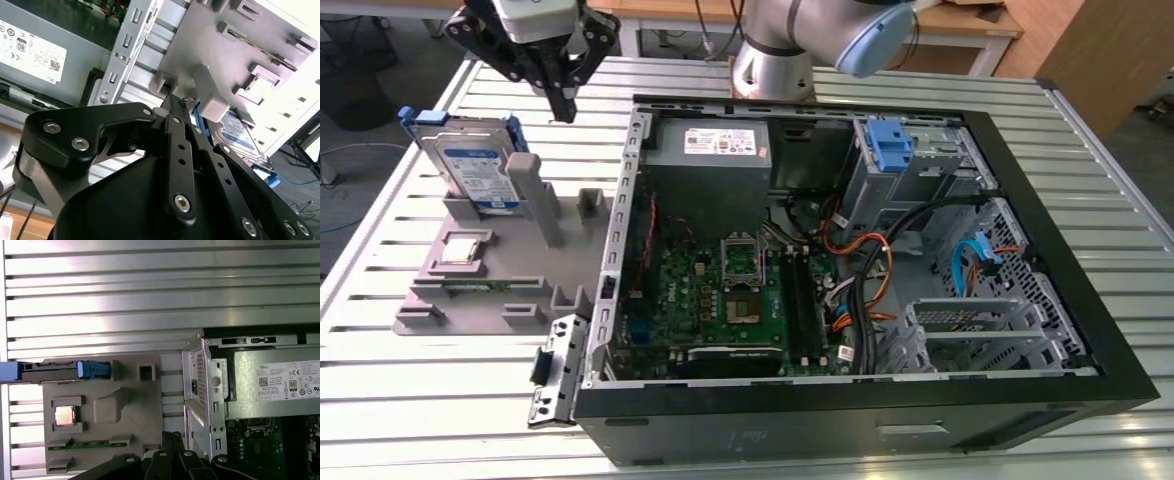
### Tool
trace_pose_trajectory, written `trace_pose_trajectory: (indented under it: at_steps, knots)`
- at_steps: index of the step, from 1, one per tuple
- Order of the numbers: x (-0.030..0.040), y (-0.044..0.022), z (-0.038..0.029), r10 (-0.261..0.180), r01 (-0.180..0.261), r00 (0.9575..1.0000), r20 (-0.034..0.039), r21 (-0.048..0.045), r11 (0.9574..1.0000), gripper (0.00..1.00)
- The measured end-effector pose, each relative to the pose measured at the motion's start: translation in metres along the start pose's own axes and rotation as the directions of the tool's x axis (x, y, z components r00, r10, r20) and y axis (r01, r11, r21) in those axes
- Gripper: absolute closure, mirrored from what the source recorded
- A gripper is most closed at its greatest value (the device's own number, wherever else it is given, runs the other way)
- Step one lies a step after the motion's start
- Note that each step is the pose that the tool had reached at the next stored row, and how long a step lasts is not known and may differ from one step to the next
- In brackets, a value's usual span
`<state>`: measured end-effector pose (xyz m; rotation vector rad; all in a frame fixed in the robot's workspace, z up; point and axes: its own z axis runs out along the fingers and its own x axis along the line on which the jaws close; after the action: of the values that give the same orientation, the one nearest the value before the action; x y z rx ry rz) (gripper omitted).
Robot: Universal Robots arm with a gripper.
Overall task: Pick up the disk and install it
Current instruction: 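Reach for the disk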
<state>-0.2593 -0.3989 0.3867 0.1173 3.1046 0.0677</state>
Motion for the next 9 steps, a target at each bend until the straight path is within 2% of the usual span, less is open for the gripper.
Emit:
trace_pose_trajectory:
  at_steps: [6, 7, 9]
  knots:
    - [0.0239, -0.0019, 0.0023, 0.0, 0.0, 1.0, 0.0012, -0.0001, 1.0, 0.9]
    - [0.0401, -0.0032, 0.0038, 0.0, 0.0, 1.0, 0.0015, 0.0002, 1.0, 0.9]
    - [0.0494, -0.0037, 0.0052, 0.0, 0.0, 1.0, 0.0017, 0.0003, 1.0, 0.9]
